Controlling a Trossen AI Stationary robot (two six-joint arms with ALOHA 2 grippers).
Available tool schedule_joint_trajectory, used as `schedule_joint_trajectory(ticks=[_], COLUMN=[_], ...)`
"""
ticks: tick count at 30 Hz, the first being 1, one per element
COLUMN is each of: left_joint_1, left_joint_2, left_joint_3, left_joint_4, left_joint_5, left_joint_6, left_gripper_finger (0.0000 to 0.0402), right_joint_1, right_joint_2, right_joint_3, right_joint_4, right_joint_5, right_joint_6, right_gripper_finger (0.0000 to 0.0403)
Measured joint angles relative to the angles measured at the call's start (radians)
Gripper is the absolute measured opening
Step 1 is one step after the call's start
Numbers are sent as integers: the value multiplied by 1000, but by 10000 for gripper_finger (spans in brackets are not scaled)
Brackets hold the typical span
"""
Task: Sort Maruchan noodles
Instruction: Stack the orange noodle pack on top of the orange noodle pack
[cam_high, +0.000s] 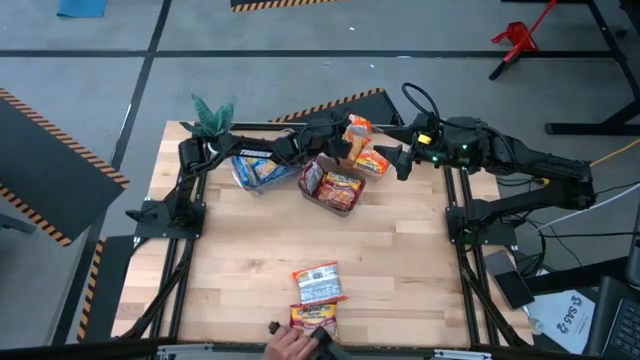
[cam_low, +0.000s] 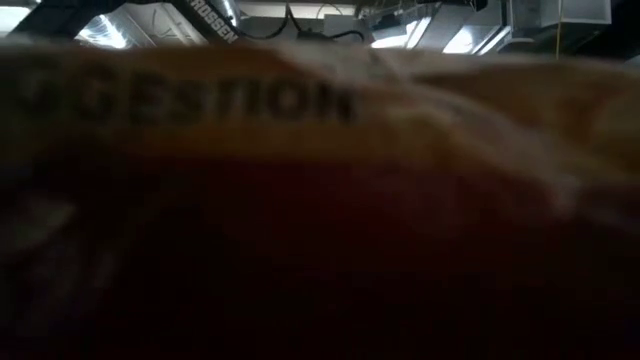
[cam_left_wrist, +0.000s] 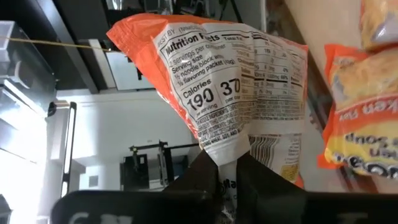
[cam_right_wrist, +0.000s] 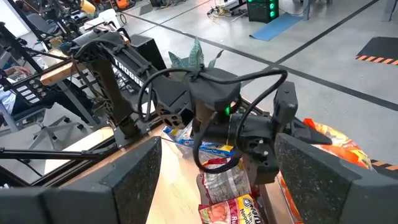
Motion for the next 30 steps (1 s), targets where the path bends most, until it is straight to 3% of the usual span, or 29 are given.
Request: schedule_joint_trajectory(ticks=[9,22,30], left_joint_1=[15,12,16], left_joint_2=[0,-1,-3], left_joint_3=[0,0,0], left_joint_4=[-15,-69,73], left_joint_5=[13,34,-19], left_joint_6=[-46,-67,-9], left_gripper_finger=[19,84,109], right_joint_1=[0,0,0], right_joint_2=[0,0,0], right_joint_3=[0,0,0], right_joint_4=[-8,-13,-53], right_joint_5=[0,-42,-42], right_joint_6=[0,-1,7], right_gripper_finger=[298,298,298])
